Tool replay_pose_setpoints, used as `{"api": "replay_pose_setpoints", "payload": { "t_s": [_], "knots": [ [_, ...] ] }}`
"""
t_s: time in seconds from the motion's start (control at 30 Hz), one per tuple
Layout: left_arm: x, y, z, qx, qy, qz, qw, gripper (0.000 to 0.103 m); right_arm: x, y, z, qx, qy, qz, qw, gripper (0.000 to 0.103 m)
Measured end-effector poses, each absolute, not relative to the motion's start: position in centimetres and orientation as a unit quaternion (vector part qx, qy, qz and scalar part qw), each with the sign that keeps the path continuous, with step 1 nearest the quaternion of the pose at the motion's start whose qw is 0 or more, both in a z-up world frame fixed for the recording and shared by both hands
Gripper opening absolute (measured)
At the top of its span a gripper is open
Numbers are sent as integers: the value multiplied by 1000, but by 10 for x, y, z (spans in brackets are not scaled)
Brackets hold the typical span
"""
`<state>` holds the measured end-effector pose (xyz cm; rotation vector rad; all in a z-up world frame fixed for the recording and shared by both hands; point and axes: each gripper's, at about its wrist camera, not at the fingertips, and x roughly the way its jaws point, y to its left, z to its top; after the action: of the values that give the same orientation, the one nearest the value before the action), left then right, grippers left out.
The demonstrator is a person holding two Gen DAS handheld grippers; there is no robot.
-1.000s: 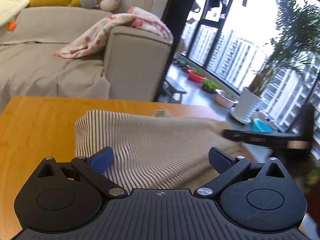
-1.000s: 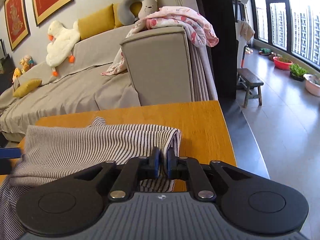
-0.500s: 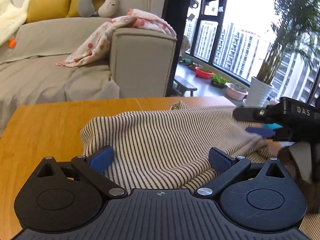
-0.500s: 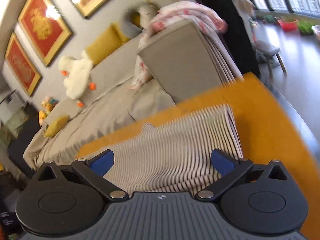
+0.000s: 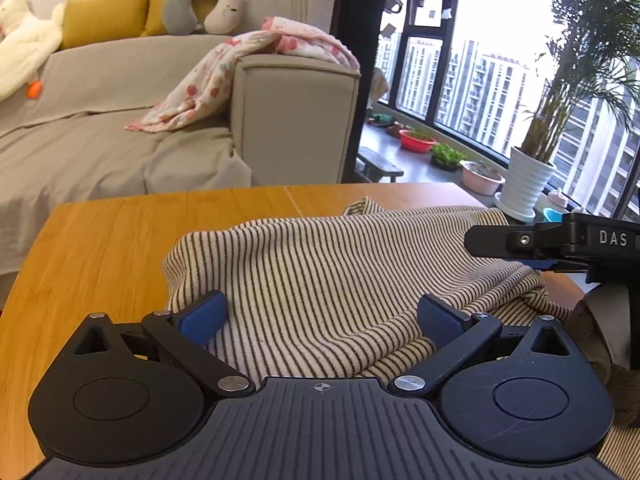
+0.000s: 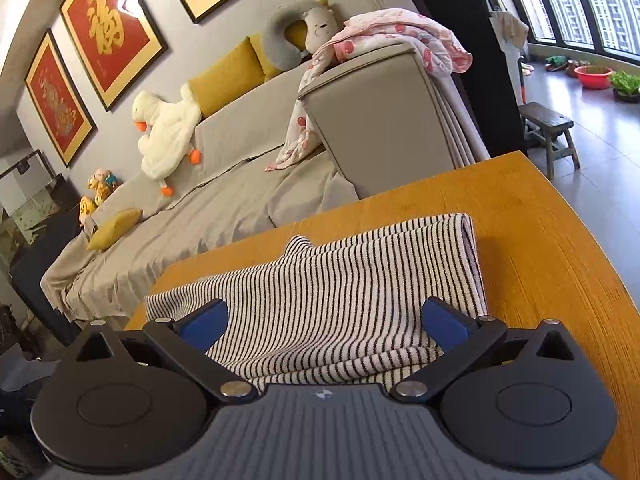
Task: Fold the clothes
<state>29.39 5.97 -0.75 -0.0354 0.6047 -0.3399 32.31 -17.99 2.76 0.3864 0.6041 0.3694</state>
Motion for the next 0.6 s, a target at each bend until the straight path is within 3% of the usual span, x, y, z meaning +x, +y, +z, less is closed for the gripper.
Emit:
{"api": "replay_pose_setpoints", "payload": {
  "t_s": [0.5,0.57,0.6],
  "knots": [
    [279,81,3,-63,318,-176,930,103,313,-170,34,132,302,198,923,103],
    [281,98,16,-104,319,-180,925,103,310,-167,43,104,294,187,932,99],
    [282,109,24,-133,314,-182,922,103,307,-168,53,81,270,181,942,92]
  ]
}}
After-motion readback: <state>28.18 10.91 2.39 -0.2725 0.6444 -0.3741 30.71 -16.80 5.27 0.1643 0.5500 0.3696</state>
